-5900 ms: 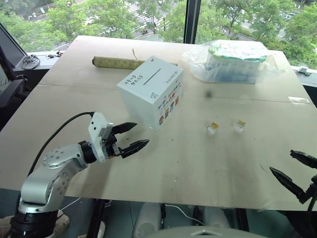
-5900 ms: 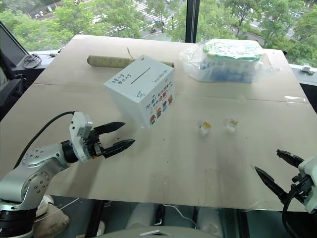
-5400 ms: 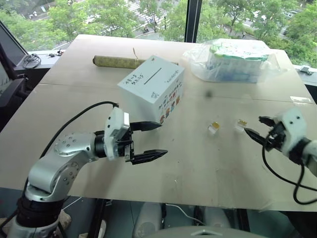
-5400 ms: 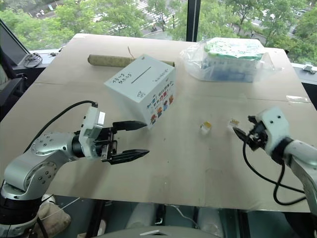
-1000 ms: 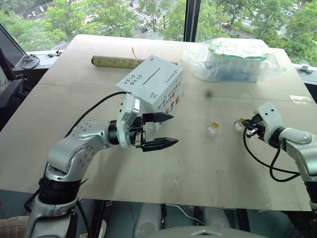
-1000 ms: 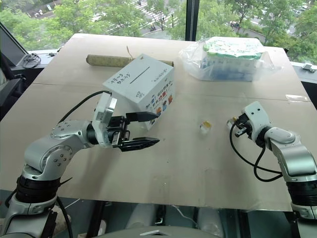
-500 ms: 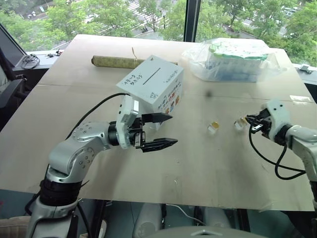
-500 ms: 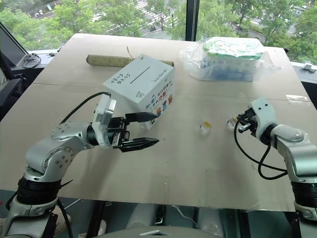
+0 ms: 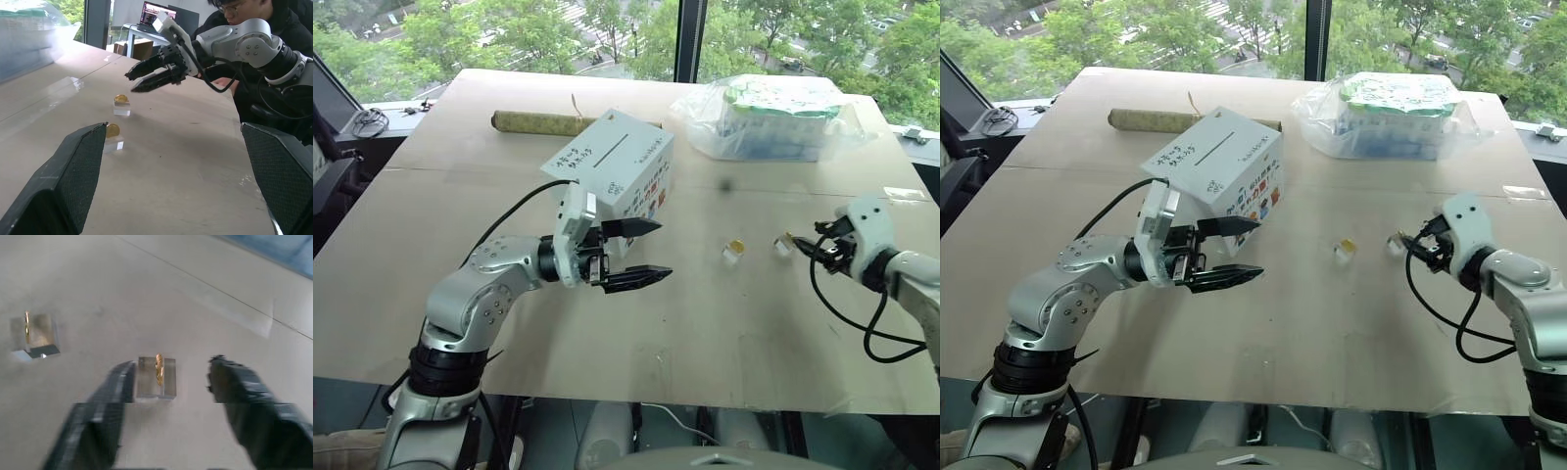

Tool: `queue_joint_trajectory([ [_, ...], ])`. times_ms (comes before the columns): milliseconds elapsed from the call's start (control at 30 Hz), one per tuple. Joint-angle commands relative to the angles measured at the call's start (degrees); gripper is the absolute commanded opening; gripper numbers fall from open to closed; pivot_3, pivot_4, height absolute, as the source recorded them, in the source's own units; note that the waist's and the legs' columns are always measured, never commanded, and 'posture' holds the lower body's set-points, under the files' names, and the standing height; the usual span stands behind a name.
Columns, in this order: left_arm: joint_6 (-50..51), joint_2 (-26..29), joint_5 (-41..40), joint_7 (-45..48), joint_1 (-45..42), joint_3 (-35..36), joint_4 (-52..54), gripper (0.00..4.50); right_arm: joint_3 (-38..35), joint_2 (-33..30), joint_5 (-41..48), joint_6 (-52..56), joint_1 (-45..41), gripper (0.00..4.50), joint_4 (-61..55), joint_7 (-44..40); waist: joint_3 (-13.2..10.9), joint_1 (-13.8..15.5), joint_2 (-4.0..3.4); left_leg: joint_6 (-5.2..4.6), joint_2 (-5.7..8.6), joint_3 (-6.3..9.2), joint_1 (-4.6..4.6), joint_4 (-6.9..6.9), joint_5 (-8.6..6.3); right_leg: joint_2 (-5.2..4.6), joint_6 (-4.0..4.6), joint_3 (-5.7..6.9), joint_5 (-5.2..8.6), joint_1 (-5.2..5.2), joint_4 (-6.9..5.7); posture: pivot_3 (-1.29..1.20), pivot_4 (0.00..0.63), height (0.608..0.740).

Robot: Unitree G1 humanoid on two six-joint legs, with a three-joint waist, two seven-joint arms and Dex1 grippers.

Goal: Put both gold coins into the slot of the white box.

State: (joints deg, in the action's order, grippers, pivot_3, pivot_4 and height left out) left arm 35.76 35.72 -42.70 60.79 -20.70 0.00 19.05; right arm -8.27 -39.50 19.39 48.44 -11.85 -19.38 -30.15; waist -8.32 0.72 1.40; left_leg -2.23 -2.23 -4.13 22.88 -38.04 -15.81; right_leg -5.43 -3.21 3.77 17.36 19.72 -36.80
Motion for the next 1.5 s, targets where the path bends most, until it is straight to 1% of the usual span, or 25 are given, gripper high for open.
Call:
queue_joint_trajectory([
  [33,-0.9,0.2,-0.3,0.0,-0.3,0.8,1.8,4.5,0.5,1.2,-1.2,-1.4,-2.0,3.26,0.7,1.7,0.0,0.0,0.0,0.0,0.0,0.0,0.0,0.0,0.0,0.0,0.0,0.0,0.0,0.0,0.0,0.0,0.15,0.74],
  [133,-0.8,0.5,-0.3,-0.2,0.1,1.1,2.3,4.5,1.5,2.3,-2.7,-3.0,-3.0,3.26,3.4,2.8,0.0,0.1,0.0,0.0,0.01,-0.01,0.01,0.0,0.0,-0.01,0.0,0.0,0.0,-0.01,0.01,0.0,0.15,0.74],
  [167,-0.8,0.6,-0.3,-0.2,0.2,1.1,2.4,4.5,1.7,2.4,-3.2,-3.7,-3.2,2.72,4.2,3.0,0.0,0.1,0.0,0.0,0.02,0.0,0.01,-0.01,0.0,-0.01,0.0,0.01,0.0,0.0,0.01,0.0,0.15,0.74],
  [200,-0.8,0.7,-0.3,-0.2,0.3,1.2,2.5,4.5,1.9,2.5,-3.6,-4.2,-3.4,2.41,4.7,2.9,0.0,0.2,0.0,0.0,0.02,0.0,0.01,-0.01,0.0,-0.01,0.0,0.01,0.0,0.0,0.01,0.0,0.15,0.74],
  [233,-0.8,0.8,-0.4,-0.2,0.4,1.3,2.6,4.5,2.1,2.5,-3.9,-4.5,-3.5,2.0,5.0,3.0,0.0,0.2,0.0,0.0,0.02,0.01,0.01,0.0,0.0,-0.01,0.0,0.02,0.0,0.0,0.01,0.0,0.15,0.74],
  [767,-1.1,2.1,-0.7,-0.3,1.2,1.9,3.0,4.5,3.0,4.0,-5.8,-8.0,-4.2,2.0,10.0,2.9,0.0,0.1,-0.02,0.0,0.01,0.0,0.01,0.0,0.0,0.0,0.0,0.01,0.0,0.0,0.01,0.0,0.15,0.74],
  [867,-1.1,2.2,-0.8,-0.3,1.2,1.9,3.0,4.5,2.7,4.3,-6.3,-8.9,-4.0,1.18,11.0,3.2,0.0,0.1,-0.02,0.0,0.01,-0.01,0.01,0.0,0.0,-0.01,0.0,0.01,0.0,0.0,0.01,0.0,0.15,0.74],
  [933,-1.0,2.3,-0.8,-0.3,1.3,2.0,3.0,4.5,2.5,4.3,-6.2,-9.1,-4.0,0.14,11.1,3.2,0.0,0.1,-0.02,0.0,0.01,0.0,0.01,0.0,0.0,0.0,0.0,0.01,0.0,0.0,0.01,0.0,0.15,0.74],
  [967,-1.0,2.3,-0.9,-0.3,1.3,2.0,3.0,4.5,2.4,4.2,-6.1,-9.0,-4.0,0.06,10.8,3.1,0.0,0.1,-0.02,0.0,0.01,-0.01,0.01,0.0,0.0,0.0,0.0,0.01,0.0,0.0,0.01,0.0,0.15,0.74],
  [1333,-0.4,1.7,-1.2,-1.3,0.7,1.5,3.2,4.5,0.9,3.3,-4.4,-6.8,-3.2,0.06,7.3,2.3,0.0,0.1,-0.02,0.0,0.01,0.0,0.01,0.0,0.0,-0.01,0.0,0.01,0.0,0.0,0.01,0.0,0.15,0.74],
  [1500,-0.5,1.2,-0.9,-1.5,0.6,1.0,3.4,4.5,2.7,2.6,-5.4,-7.8,-2.1,0.06,7.8,0.7,0.0,0.1,-0.02,0.0,0.01,0.0,0.01,0.0,0.0,-0.01,0.0,0.01,0.0,0.0,0.01,0.0,0.15,0.74],
])
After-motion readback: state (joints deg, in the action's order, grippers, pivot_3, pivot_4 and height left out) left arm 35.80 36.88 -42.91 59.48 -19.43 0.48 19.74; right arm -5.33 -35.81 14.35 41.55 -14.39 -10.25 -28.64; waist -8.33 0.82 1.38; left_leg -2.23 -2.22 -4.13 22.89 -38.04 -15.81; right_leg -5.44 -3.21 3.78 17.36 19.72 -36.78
